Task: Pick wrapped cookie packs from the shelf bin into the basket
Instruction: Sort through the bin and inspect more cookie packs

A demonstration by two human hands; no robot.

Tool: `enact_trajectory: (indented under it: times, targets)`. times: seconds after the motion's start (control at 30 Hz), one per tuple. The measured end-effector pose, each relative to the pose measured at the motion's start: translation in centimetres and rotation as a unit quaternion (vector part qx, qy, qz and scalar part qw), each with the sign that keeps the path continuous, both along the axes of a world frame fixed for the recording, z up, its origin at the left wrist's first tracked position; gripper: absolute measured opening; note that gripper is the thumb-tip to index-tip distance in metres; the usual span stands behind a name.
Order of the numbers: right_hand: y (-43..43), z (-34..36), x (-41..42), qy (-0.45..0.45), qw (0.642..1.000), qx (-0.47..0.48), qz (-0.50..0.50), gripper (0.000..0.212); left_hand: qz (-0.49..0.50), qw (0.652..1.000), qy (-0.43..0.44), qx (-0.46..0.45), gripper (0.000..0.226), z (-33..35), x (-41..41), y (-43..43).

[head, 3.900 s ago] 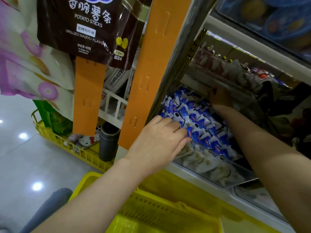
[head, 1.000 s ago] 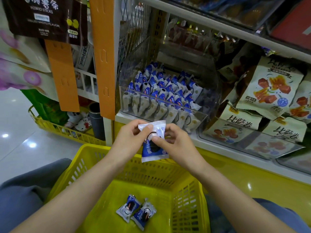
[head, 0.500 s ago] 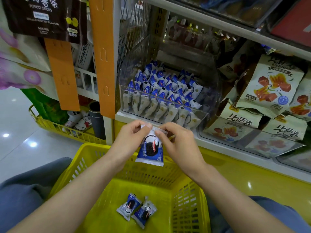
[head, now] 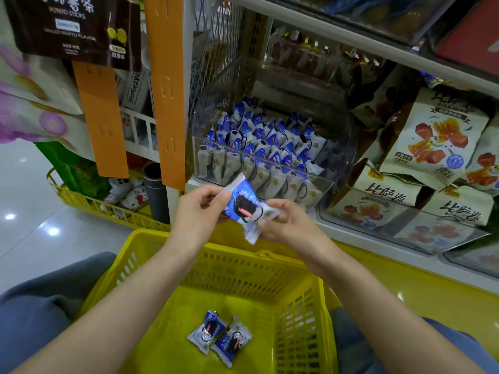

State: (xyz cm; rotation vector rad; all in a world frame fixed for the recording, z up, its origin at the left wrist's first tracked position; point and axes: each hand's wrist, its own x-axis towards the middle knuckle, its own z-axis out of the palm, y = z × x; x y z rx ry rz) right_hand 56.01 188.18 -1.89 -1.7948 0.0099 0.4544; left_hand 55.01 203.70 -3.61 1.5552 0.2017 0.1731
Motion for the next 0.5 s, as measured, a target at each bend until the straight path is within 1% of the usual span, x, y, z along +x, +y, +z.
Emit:
enact_trajectory:
  times: [0.07, 0.1, 0.13, 0.2, 0.23, 0.3, 0.33, 0.4, 0.43, 0.47, 0.5]
  targets:
    - [0.09, -0.24, -0.18, -0.102, 0.990, -0.093, 0.028, 0.051, -0.012, 0.998, -0.023, 0.058, 0.012, -0.20, -0.02, 0.13]
    - [0.12, -0.29, -0.20, -0.150, 0.983, -0.104, 0.032, 0.047, -0.023, 0.996, -0.033, 0.085, 0.013, -0.31, -0.06, 0.14]
    - [0.21, -0.25, -0.24, -0.184, 0.978, -0.091, 0.035, 0.037, -0.038, 0.992, -0.042, 0.111, 0.013, -0.40, -0.09, 0.09]
    - [0.47, -0.07, -0.41, -0.220, 0.973, -0.058, 0.038, 0.014, -0.065, 0.985, -0.054, 0.150, 0.012, -0.50, -0.23, -0.16]
    - [0.52, -0.07, -0.44, -0.228, 0.972, -0.049, 0.031, 0.008, -0.072, 0.983, -0.057, 0.159, 0.013, -0.54, -0.29, -0.27]
    - [0.51, -0.18, -0.35, -0.214, 0.976, -0.038, 0.016, 0.008, -0.069, 0.986, -0.054, 0.140, 0.013, -0.58, -0.24, -0.35]
    - [0.54, -0.15, -0.30, -0.187, 0.982, -0.028, 0.019, 0.011, -0.056, 0.991, -0.049, 0.113, 0.014, -0.50, -0.16, -0.29]
    - [0.66, -0.11, -0.47, -0.105, 0.993, 0.004, 0.052, 0.018, -0.020, 0.998, -0.041, 0.048, 0.014, -0.32, 0.03, -0.04]
    - [0.70, -0.15, -0.58, -0.085, 0.994, 0.005, 0.062, 0.020, -0.005, 0.999, -0.038, 0.027, 0.014, -0.19, 0.08, 0.09]
    - [0.70, -0.17, -0.67, -0.093, 0.994, -0.005, 0.060, 0.019, 0.003, 0.999, -0.036, 0.014, 0.015, -0.07, 0.13, 0.15]
    - [0.69, -0.12, -0.76, -0.123, 0.991, -0.025, 0.048, 0.017, 0.005, 0.999, -0.032, 0.005, 0.015, -0.01, 0.14, 0.17]
